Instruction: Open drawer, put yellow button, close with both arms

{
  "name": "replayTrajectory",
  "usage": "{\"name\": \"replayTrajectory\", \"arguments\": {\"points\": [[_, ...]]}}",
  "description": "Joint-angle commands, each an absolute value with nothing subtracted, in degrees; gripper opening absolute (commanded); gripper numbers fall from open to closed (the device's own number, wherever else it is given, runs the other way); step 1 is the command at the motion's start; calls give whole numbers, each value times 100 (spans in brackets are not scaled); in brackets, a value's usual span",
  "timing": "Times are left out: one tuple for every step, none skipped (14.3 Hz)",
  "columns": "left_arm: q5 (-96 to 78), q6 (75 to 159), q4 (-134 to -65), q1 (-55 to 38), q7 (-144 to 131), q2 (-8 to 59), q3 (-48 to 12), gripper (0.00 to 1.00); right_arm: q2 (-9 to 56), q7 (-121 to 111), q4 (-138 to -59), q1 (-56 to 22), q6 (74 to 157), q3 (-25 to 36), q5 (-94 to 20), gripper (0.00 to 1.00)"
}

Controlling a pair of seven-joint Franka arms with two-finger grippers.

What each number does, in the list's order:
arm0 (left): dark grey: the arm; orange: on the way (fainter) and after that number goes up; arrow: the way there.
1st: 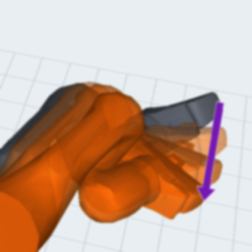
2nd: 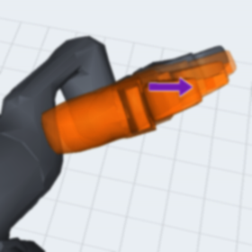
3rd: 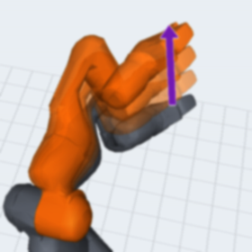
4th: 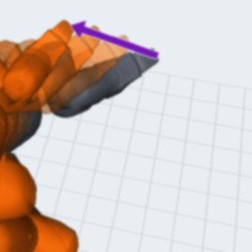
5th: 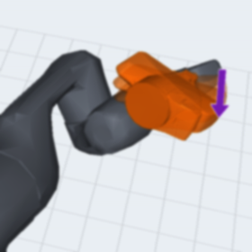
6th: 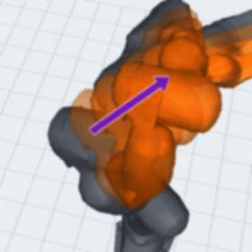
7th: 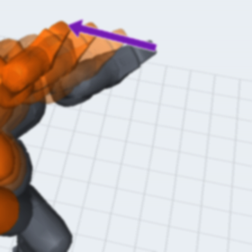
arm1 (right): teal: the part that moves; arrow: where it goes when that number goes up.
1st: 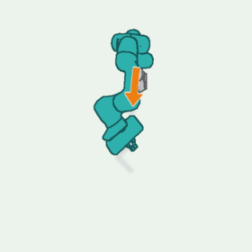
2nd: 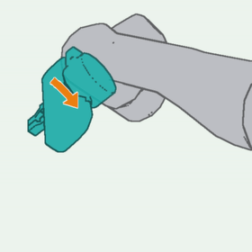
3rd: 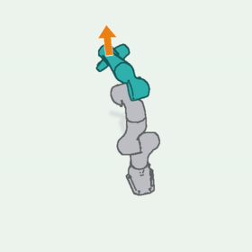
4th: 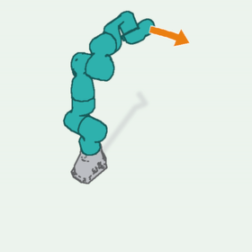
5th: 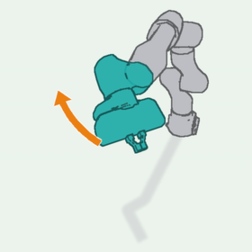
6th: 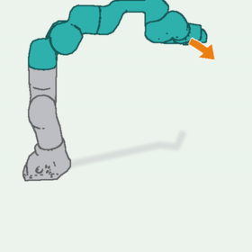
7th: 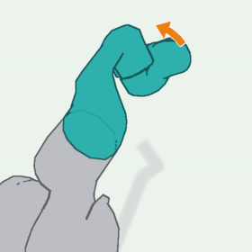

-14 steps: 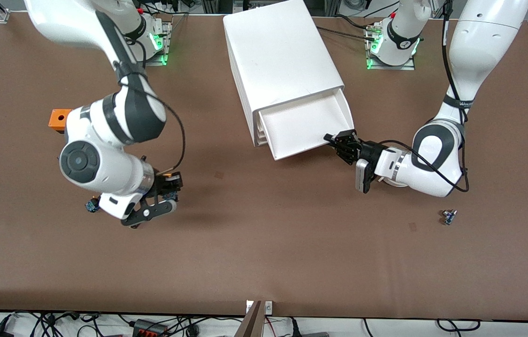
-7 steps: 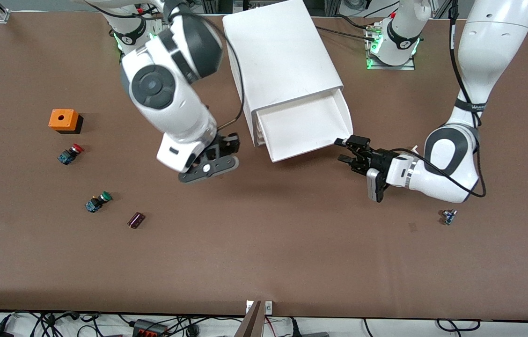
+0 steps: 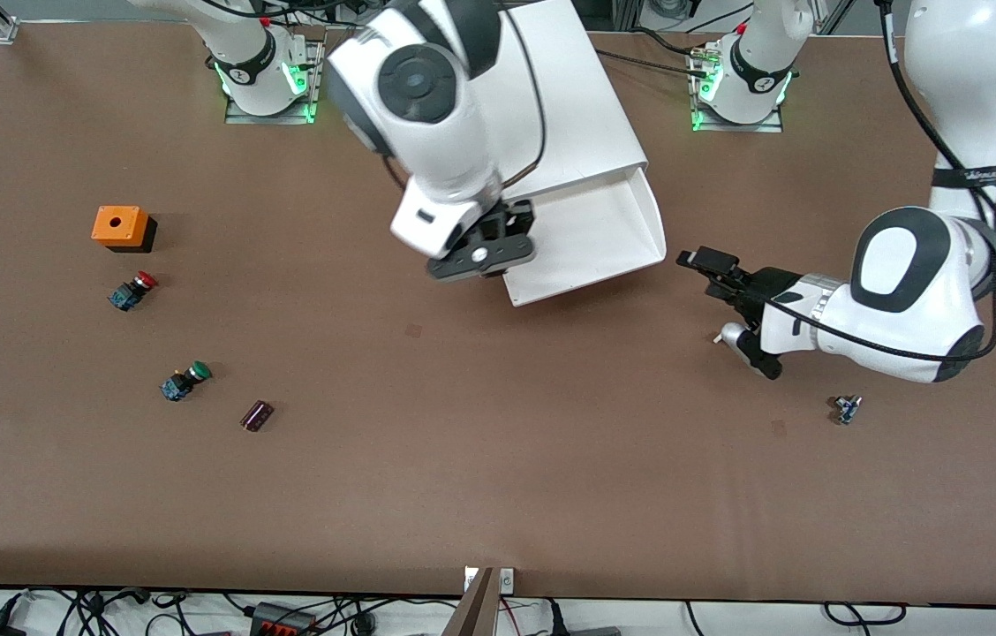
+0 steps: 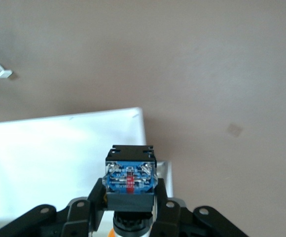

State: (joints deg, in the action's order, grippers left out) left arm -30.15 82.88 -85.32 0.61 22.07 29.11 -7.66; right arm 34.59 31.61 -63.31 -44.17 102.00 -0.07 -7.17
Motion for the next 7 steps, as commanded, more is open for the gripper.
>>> {"name": "replayTrajectory", "arguments": {"points": [[-2000,8147,-8350,27,1444,2717,-843,100,3700,3646,-6196,-4754,10405,97,-686,0],[-1438,8156,-8332,-17,1146,2629,-879,100,3778,3726,-6196,-4859,10476,97,-607,0],[-1128,8139,-8167,-52,890,2611,-888,100,3840,3814,-6196,-4965,10581,97,-485,0],[-986,8113,-7991,-105,775,2619,-888,100,3902,3884,-6196,-5027,10695,97,-440,0],[-723,8104,-7885,-192,739,2637,-870,100,3946,3998,-6188,-5027,10818,97,-439,0],[-521,8095,-7797,-202,747,2654,-861,100,4007,4121,-6083,-5036,10924,71,-439,0],[-310,8147,-7639,-211,756,2733,-853,100,4138,4166,-5969,-5036,10942,70,-439,0]]}}
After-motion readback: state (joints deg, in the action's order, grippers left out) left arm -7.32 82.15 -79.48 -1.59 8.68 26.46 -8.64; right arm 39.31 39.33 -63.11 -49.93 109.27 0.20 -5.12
